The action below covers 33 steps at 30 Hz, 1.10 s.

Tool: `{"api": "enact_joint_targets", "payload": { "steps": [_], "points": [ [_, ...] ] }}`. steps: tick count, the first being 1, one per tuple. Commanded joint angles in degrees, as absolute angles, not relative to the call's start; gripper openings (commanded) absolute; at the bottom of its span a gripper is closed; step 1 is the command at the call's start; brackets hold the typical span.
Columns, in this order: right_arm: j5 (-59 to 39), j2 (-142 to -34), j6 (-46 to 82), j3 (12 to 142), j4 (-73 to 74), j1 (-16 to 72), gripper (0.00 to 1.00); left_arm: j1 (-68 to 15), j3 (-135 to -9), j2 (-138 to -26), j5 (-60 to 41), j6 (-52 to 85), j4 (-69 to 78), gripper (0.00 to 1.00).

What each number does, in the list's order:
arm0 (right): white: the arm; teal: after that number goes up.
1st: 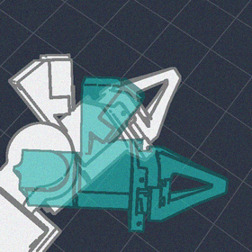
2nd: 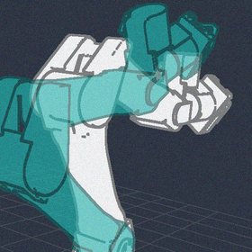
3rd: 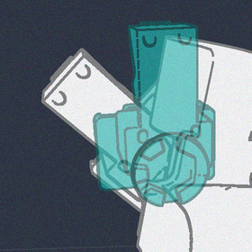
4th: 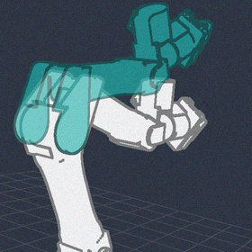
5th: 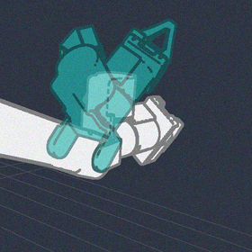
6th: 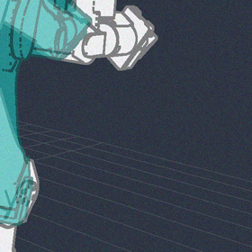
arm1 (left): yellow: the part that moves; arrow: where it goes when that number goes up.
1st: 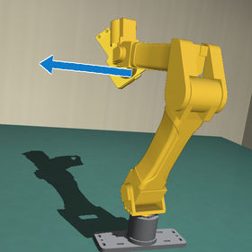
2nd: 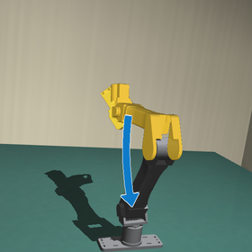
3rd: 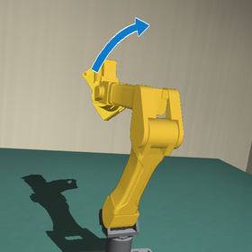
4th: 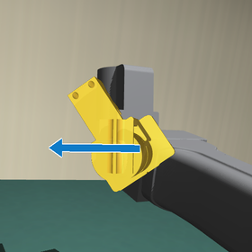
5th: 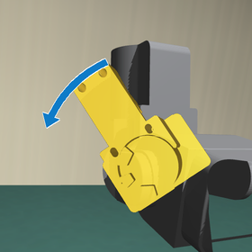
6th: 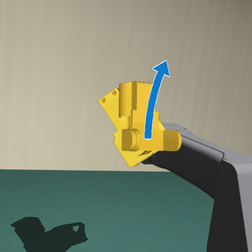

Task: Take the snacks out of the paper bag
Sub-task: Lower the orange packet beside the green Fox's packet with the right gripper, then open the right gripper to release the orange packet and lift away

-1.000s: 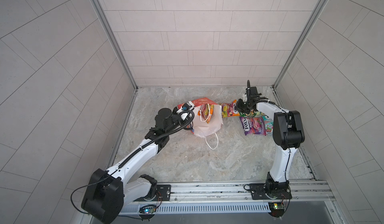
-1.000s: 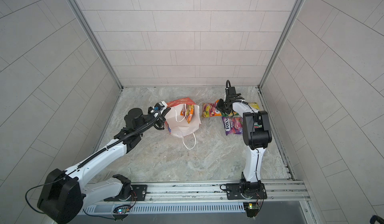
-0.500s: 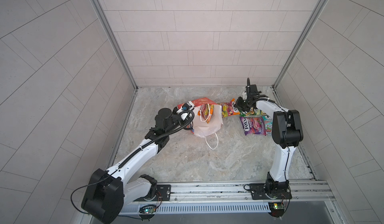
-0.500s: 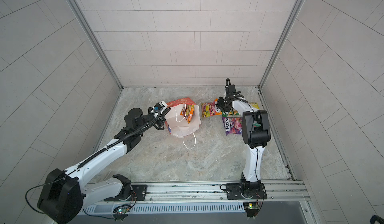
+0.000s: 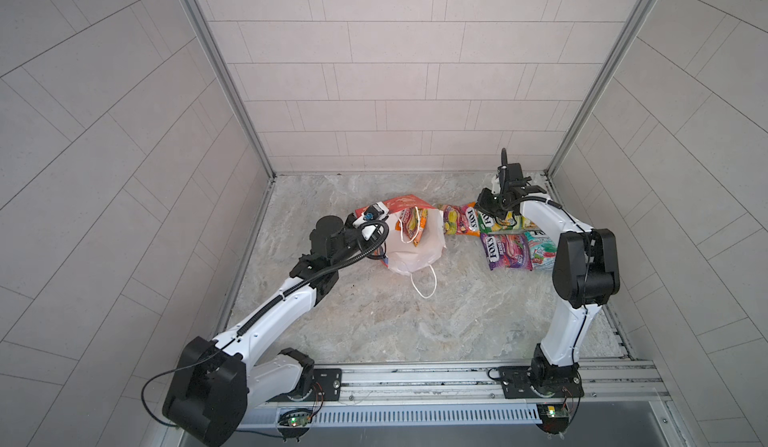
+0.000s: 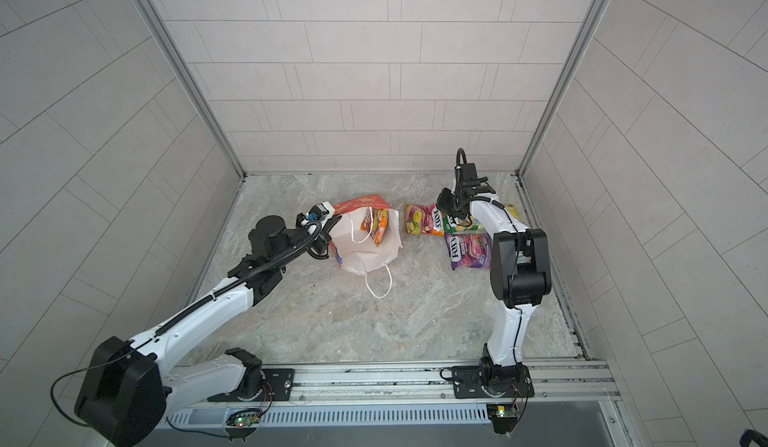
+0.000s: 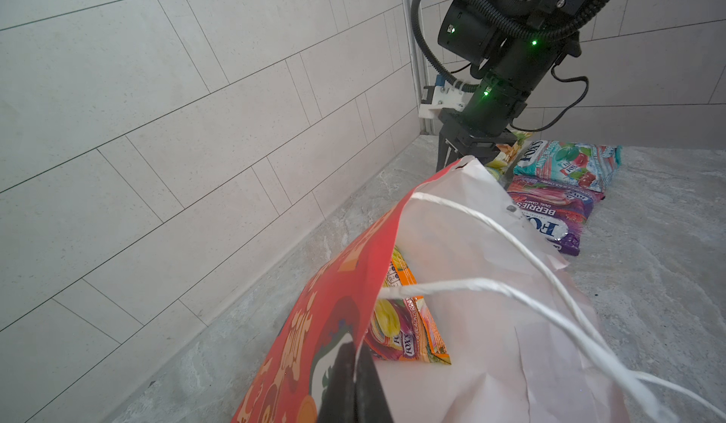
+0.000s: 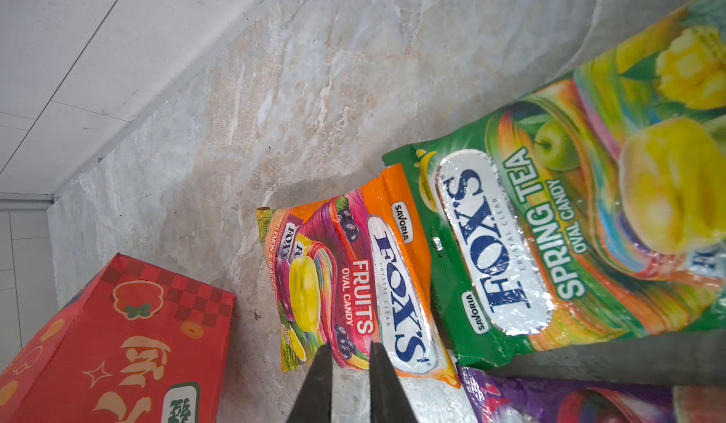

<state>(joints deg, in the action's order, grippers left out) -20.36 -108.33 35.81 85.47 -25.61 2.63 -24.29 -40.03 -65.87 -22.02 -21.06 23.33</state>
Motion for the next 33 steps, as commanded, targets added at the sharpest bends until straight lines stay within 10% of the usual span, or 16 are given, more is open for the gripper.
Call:
{"api": "enact_joint_targets", "payload": {
  "steps": [1,33],
  "points": [
    [-19.2,-107.95,34.45,83.03,-25.42,3.33,0.18,-24.16,-39.89,-64.72,-22.15,-21.21,24.6,0.0],
    [-16.85,-112.6,30.93,89.22,-26.37,10.77,0.16,-24.18,-39.98,-65.0,-22.76,-20.74,24.87,0.0]
  ]
}}
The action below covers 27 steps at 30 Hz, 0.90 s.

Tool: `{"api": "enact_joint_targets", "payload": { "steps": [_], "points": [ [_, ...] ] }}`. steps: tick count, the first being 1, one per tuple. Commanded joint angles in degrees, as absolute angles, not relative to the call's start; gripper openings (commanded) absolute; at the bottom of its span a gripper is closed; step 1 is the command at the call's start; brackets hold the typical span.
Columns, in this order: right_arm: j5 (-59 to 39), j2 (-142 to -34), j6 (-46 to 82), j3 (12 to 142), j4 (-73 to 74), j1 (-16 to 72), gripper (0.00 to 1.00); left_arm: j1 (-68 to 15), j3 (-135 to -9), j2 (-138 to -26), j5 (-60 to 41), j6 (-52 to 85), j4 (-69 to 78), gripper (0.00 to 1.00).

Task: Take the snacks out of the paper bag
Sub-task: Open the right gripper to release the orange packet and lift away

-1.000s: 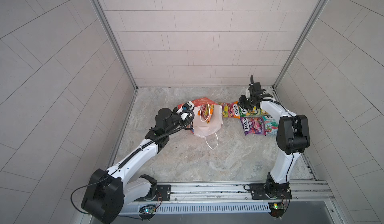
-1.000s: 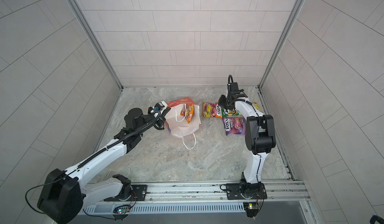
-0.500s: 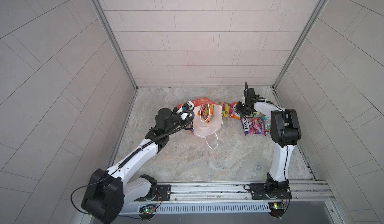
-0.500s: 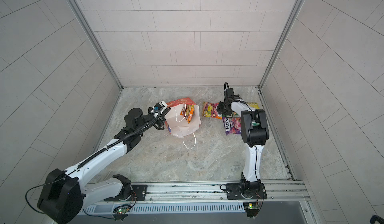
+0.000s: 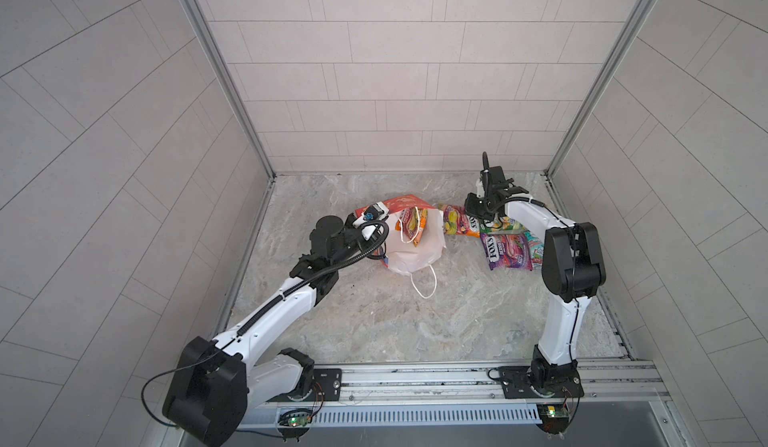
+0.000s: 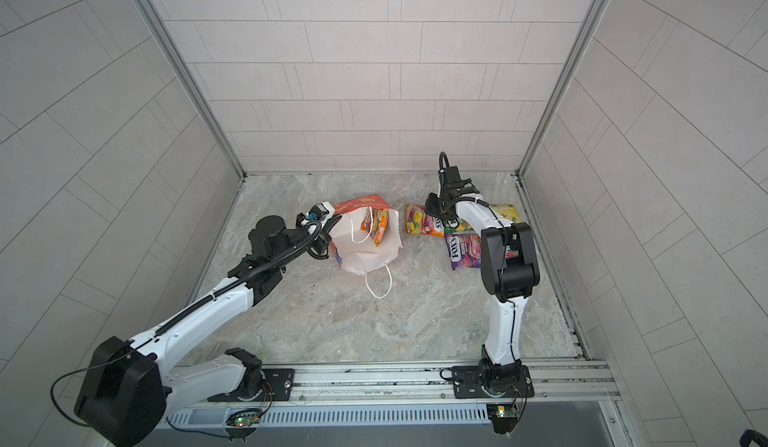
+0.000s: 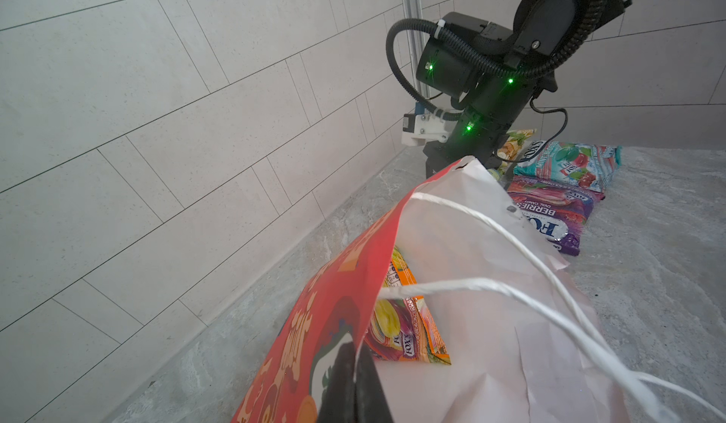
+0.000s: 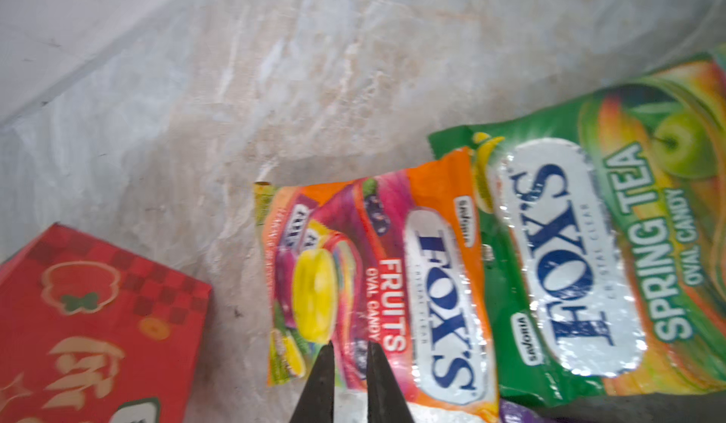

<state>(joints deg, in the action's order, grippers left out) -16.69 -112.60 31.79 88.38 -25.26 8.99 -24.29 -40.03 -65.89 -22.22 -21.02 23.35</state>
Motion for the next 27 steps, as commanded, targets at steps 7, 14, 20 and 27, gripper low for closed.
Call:
{"api": "enact_joint_targets", "payload": {
  "steps": [7,14,20,27],
  "points": [
    [-14.61,-117.91,31.63,90.75,-25.51,11.75,0.16,-24.17,-39.79,-64.35,-22.72,-20.74,24.77,0.0],
    [-14.3,-120.96,31.9,89.96,-23.66,11.61,0.16,-24.17,-39.68,-64.1,-22.57,-20.83,24.81,0.0],
    [-15.13,-121.95,32.35,89.9,-23.02,11.61,0.16,-24.16,-39.64,-64.14,-22.5,-20.95,24.87,0.0],
    [-17.87,-116.87,32.74,90.88,-24.49,11.7,0.17,-24.17,-39.64,-63.76,-22.46,-20.96,24.71,0.0]
  ]
}}
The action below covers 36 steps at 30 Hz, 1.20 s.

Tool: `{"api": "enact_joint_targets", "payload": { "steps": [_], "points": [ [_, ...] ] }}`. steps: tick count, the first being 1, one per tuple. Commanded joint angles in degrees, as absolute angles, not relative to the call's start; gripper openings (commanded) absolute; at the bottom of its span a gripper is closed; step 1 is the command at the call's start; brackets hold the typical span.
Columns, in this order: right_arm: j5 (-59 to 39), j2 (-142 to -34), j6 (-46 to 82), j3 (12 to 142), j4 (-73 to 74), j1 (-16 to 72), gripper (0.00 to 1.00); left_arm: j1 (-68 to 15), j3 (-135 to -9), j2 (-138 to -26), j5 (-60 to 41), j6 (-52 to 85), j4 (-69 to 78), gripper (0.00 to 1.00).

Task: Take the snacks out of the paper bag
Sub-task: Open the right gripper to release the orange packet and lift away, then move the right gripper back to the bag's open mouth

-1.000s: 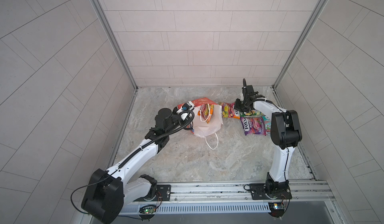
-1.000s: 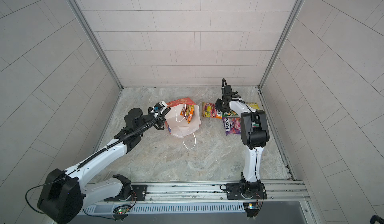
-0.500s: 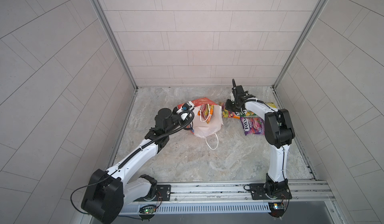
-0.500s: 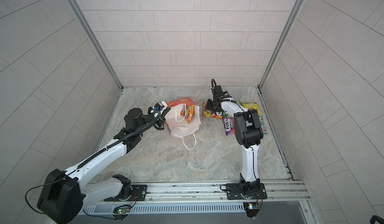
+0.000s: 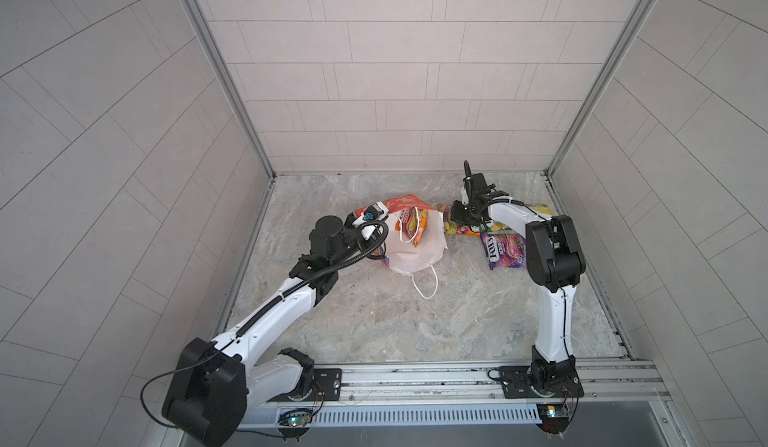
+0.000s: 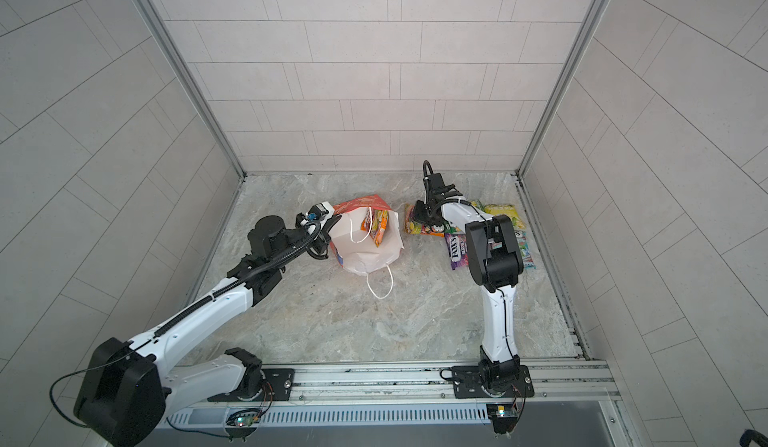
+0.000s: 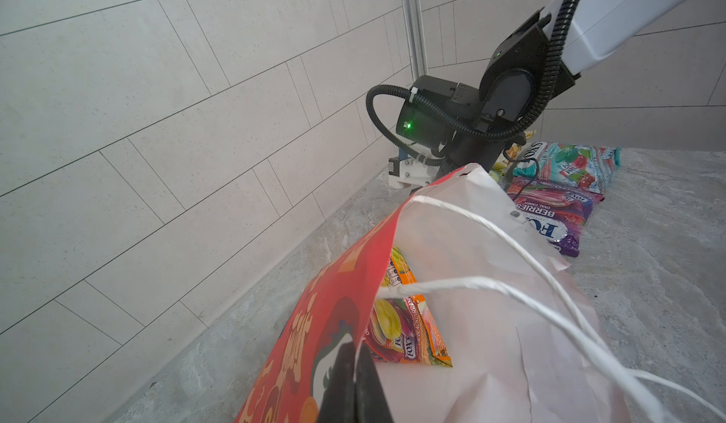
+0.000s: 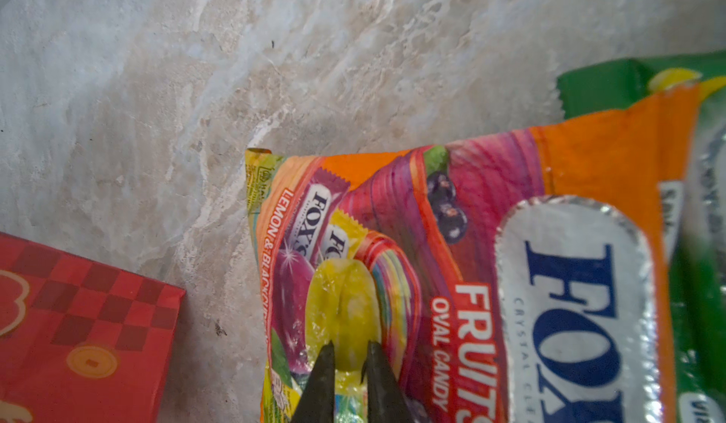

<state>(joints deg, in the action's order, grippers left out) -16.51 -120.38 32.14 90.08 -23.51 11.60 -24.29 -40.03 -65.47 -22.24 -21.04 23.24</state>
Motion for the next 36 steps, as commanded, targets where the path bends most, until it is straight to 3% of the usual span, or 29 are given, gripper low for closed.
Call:
{"api": "enact_joint_targets", "payload": {
  "steps": [1,9,14,22,27,36],
  "points": [
    [-18.18,-115.36,32.78,90.92,-24.84,11.69,0.18,-24.19,-39.64,-63.78,-22.46,-21.0,24.7,0.0],
    [-18.63,-98.98,29.13,86.06,-25.08,13.94,0.21,-24.17,-40.59,-64.05,-23.59,-20.66,23.44,0.0],
    [-15.12,-81.78,28.13,70.05,-11.45,19.35,0.21,-24.26,-42.0,-64.73,-24.45,-18.77,22.14,0.0],
    [-3.28,-58.87,25.27,45.3,7.9,36.09,0.24,-25.64,-45.82,-67.62,-22.77,-13.62,20.56,0.0],
    [0.01,-63.22,26.76,42.36,12.37,42.4,0.24,-26.76,-46.94,-68.88,-22.42,-13.82,19.78,0.0],
    [4.53,-76.9,33.38,44.86,19.87,45.44,0.18,-28.88,-48.78,-69.7,-19.87,-13.62,17.58,0.0]
  ]
}}
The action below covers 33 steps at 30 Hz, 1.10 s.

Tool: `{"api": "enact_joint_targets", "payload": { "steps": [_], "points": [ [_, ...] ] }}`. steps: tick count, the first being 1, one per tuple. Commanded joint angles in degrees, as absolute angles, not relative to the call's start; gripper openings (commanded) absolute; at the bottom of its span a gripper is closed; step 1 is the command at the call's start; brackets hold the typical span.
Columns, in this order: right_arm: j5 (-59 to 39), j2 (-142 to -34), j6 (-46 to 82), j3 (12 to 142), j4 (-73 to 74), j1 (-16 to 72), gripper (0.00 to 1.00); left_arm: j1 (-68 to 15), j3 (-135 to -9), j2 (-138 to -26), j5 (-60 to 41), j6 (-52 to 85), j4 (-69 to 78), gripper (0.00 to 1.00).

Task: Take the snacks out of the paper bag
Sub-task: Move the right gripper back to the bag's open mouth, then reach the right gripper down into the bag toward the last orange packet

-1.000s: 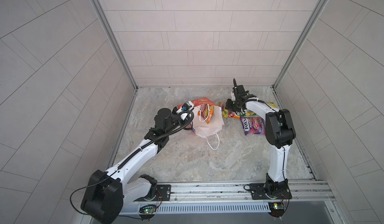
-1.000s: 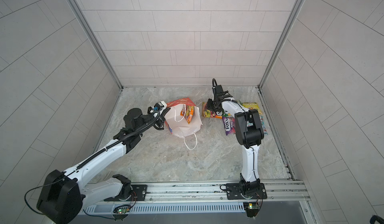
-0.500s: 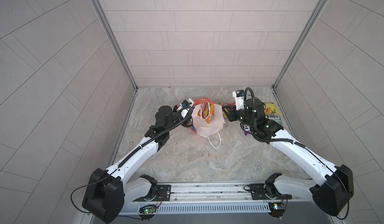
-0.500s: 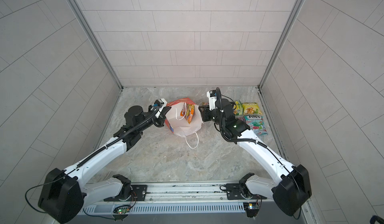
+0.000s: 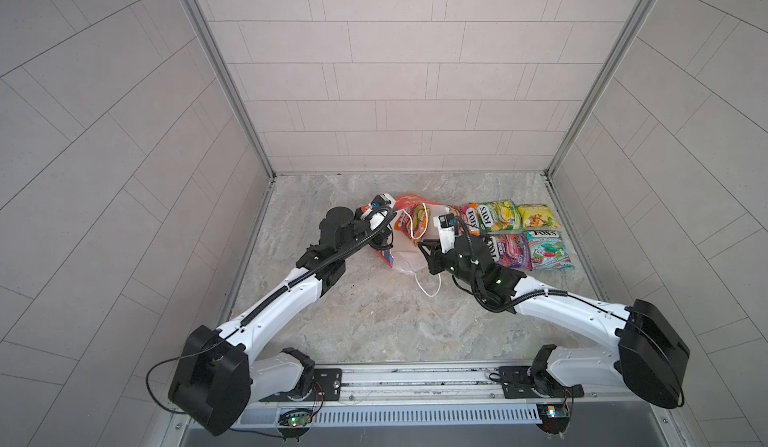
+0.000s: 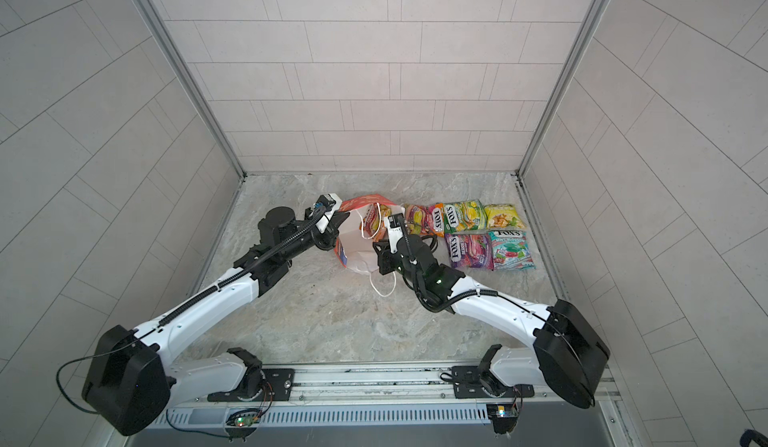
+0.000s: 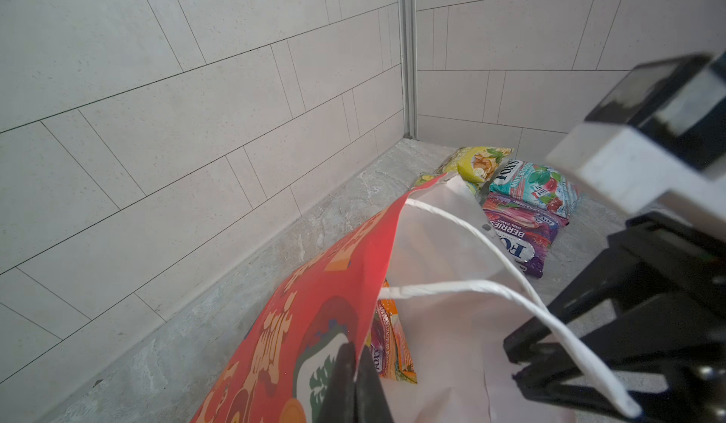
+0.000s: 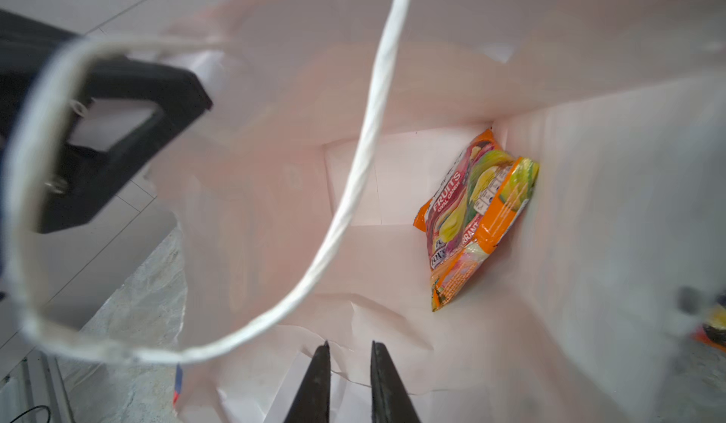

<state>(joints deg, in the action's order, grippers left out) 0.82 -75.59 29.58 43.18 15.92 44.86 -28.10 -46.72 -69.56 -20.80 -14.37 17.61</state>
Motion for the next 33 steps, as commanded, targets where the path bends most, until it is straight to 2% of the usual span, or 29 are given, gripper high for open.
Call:
{"api": "enact_joint_targets", "payload": {
  "steps": [1,9,18,24,33],
  "points": [
    [4.65,-77.94,34.59,44.74,20.86,45.44,0.18,-29.06,-48.85,-69.57,-19.61,-13.46,17.66,0.0],
    [9.6,-83.56,44.56,46.92,19.12,45.29,0.18,-30.23,-48.78,-69.7,-19.17,-12.96,18.72,0.0],
    [7.86,-89.55,46.98,51.49,18.49,43.69,0.2,-30.46,-47.84,-68.42,-19.16,-14.6,18.81,0.0],
    [7.98,-93.99,50.17,56.02,14.81,42.21,0.3,-30.61,-47.77,-68.06,-21.86,-15.26,18.52,0.0],
    [8.25,-96.65,52.76,56.49,11.59,38.94,0.39,-30.67,-47.11,-67.39,-22.11,-17.18,17.97,0.0]
  ]
}}
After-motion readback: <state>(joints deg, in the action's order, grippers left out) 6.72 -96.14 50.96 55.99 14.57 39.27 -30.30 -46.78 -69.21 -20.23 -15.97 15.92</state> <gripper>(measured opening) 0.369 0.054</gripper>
